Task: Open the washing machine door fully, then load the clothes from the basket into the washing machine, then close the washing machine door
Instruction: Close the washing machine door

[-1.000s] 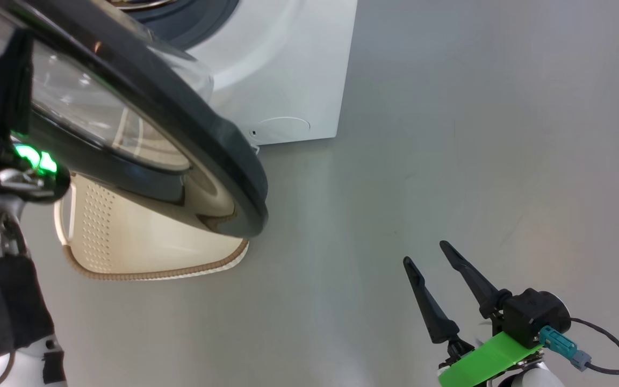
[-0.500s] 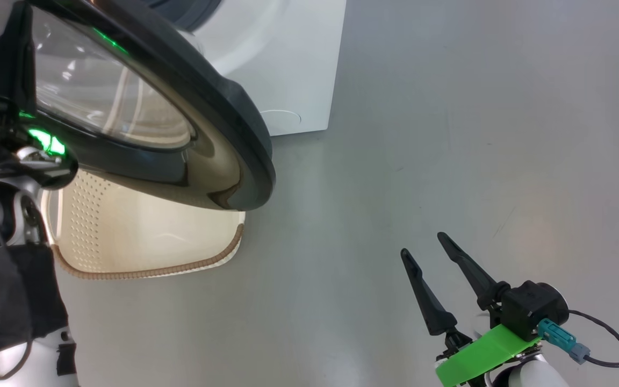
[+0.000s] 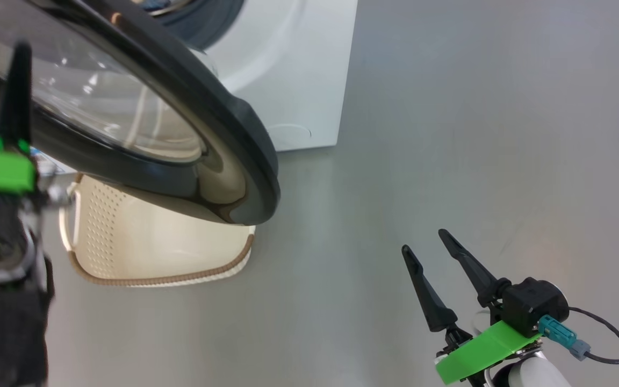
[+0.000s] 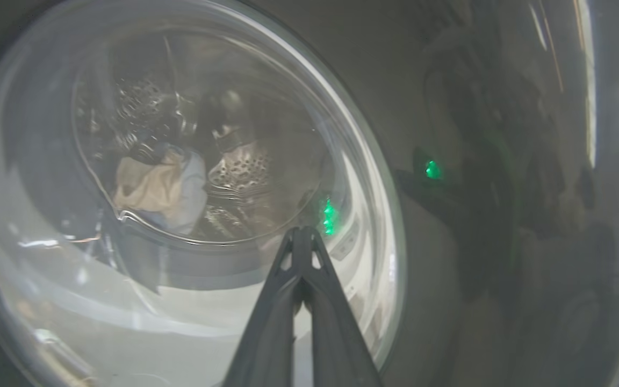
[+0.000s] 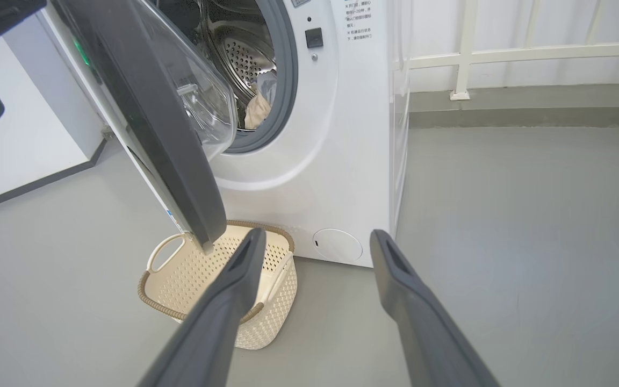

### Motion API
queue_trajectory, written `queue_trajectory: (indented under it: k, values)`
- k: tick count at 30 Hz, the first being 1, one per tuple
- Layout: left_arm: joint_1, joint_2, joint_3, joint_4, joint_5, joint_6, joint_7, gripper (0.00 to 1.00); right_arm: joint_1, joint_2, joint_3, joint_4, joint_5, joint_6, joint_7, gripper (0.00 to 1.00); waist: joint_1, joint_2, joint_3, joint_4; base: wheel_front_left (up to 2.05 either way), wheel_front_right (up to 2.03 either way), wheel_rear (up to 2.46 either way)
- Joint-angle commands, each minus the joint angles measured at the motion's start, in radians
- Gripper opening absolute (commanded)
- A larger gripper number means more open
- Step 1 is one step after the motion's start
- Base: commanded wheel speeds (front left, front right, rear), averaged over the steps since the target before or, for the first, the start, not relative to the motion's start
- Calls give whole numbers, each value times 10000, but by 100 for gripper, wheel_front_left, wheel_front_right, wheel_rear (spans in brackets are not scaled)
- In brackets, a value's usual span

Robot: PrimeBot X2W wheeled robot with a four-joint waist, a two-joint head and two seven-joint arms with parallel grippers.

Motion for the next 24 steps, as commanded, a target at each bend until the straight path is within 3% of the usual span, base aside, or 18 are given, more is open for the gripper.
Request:
queue_trajectory:
  k: [1,7,10,16,24]
  values:
    - [602,919,-337,-327,982,-70,-758,0,75,103,206,-185,96,14,-120,100,0,0,-433,144,0,0,0]
    - [1961,2241,-1947,-225,2586,-70,-3298,0,310,219,302,-105,214,14,-120,100,0,0,-1367,280,0,0,0]
    - [2484,2756,-2169,-21,3499,-70,-3846,0,526,283,341,-35,256,14,-120,100,0,0,-1834,321,0,0,0]
    - [3373,2814,-1578,-33,5077,87,-4014,0,846,351,399,64,298,14,-120,100,0,0,-2537,311,0,0,0]
    - [5029,2070,-339,-1284,7262,484,-4022,0,1288,396,351,5,285,14,-120,100,0,0,-3045,294,0,0,0]
